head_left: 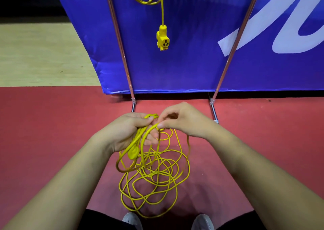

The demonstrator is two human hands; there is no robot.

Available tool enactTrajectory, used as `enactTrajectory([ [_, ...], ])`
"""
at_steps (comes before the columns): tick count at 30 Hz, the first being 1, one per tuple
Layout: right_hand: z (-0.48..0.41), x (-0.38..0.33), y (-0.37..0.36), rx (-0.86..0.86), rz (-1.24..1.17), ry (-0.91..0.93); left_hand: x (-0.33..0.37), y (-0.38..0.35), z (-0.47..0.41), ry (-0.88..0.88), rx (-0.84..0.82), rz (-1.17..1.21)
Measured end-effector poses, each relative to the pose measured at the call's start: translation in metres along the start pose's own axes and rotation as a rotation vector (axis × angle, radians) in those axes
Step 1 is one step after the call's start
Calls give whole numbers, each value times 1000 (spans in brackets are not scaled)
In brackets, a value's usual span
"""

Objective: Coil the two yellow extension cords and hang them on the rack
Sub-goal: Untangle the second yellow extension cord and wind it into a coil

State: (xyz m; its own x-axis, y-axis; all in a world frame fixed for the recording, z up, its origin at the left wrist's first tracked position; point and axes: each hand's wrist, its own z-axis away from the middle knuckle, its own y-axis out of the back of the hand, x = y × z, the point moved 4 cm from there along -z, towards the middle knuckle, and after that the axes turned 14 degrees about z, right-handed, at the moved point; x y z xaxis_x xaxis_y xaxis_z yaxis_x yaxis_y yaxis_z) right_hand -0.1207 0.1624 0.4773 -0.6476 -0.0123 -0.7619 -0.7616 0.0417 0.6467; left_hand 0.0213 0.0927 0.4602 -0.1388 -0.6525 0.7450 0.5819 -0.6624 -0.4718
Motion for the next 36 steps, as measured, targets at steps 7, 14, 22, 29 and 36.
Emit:
enactTrajectory([
  [7, 16, 82, -5, -274, 182, -226, 26, 22, 7, -190, 19, 175],
  [14, 19, 111, 11, 162, -271, -380, 26, 26, 19, 36, 86, 26],
  [22, 1, 44, 9, 80, 176, -90, 9, 19, 6, 130, 71, 58],
  [29, -6, 10, -9, 33, -44, 38, 5, 15, 2, -34, -59, -137],
  [36, 8, 54, -3, -36, -106, -154, 15, 15, -1, -204, 21, -81],
])
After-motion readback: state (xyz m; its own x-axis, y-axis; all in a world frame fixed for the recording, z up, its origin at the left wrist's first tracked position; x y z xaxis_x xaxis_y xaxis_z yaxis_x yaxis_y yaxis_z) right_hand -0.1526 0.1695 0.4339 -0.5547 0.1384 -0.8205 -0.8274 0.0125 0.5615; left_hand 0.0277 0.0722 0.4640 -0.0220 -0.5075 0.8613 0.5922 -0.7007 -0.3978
